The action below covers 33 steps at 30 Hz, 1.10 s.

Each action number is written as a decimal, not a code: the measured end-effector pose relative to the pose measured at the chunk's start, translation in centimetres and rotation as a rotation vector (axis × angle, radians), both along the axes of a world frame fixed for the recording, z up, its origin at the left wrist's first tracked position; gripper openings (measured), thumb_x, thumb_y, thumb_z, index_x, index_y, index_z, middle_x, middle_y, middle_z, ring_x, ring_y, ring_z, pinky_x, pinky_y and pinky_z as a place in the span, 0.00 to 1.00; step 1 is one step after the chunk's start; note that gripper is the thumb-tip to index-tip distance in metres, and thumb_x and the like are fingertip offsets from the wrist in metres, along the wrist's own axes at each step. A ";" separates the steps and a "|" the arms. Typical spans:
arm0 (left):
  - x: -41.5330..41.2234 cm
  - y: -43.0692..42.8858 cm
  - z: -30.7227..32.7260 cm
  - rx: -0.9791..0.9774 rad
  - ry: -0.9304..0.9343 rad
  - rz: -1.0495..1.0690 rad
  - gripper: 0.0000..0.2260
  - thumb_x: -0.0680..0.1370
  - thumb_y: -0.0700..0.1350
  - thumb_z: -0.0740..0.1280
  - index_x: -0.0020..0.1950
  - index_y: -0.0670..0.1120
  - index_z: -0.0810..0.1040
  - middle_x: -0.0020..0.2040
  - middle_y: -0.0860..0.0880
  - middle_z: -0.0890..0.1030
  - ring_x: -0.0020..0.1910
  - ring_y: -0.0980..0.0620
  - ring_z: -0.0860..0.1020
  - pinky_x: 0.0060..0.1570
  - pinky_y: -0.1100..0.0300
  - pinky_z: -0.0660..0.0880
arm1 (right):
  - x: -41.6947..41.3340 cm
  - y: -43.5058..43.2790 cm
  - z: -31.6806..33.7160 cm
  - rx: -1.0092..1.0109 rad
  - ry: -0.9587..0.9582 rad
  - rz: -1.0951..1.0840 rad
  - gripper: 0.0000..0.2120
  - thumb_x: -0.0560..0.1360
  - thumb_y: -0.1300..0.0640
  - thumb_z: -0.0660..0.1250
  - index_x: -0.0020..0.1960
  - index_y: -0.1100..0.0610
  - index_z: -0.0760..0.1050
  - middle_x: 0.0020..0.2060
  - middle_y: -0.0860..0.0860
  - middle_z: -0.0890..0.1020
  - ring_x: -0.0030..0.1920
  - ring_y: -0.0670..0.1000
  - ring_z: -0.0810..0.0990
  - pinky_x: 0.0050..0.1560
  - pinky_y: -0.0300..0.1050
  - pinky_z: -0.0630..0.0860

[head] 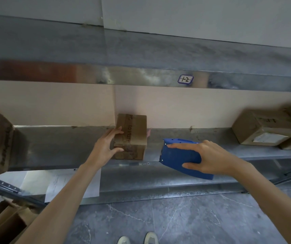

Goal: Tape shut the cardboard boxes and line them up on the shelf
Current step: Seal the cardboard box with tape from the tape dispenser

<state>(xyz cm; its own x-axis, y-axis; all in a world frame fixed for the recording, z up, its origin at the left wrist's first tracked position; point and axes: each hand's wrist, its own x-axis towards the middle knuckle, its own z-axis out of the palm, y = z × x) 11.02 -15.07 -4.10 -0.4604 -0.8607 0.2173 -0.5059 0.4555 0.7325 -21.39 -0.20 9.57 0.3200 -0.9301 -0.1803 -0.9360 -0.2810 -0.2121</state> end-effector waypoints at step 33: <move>-0.6 0.7 -0.5 0.001 0.025 0.090 0.29 0.68 0.45 0.80 0.67 0.51 0.74 0.71 0.57 0.72 0.66 0.60 0.71 0.65 0.72 0.65 | 2.7 -9.0 -11.9 -0.058 -0.066 -0.461 0.34 0.80 0.50 0.62 0.79 0.42 0.47 0.44 0.55 0.83 0.34 0.56 0.80 0.29 0.46 0.75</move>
